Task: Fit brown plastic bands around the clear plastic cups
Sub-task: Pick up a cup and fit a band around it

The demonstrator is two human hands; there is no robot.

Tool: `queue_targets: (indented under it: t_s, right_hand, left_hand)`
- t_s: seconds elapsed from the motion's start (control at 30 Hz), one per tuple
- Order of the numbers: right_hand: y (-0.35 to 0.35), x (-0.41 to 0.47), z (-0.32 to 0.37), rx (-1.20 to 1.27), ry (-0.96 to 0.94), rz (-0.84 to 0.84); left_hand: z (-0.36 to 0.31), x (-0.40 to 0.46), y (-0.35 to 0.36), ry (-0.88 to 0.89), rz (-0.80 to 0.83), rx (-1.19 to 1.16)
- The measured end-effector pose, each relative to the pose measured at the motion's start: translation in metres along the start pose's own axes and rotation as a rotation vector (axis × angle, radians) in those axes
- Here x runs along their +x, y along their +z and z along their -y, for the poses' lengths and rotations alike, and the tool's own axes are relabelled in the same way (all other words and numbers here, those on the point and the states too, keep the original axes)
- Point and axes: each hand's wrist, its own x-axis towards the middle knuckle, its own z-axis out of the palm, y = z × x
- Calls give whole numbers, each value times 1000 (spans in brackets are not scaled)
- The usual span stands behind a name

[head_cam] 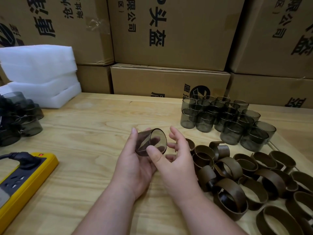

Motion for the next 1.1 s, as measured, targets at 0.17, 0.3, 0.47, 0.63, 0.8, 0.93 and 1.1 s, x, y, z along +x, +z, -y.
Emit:
queue_targets:
  t_s: [0.17, 0.3, 0.47, 0.63, 0.8, 0.93, 1.1]
  right_hand:
    - [2, 1, -2, 204, -11, 122]
    - [1, 3, -4, 269, -23, 57]
    - [-3, 5, -4, 270, 21, -55]
    - [-1, 4, 1, 287, 16, -54]
    - [-1, 5, 4, 338, 41, 23]
    - [0, 7, 0, 323, 45, 46]
    - [2, 9, -6, 303, 37, 62]
  left_hand:
    - [0, -4, 0, -22, 61, 90]
    - [1, -5, -1, -25, 70, 157]
    - [5, -6, 2, 22, 65, 261]
    - [4, -6, 1, 10, 78, 174]
    - [1, -3, -1, -33, 40, 97]
    - [0, 2, -3, -51, 0, 37]
    - [3, 7, -7, -43, 20, 14]
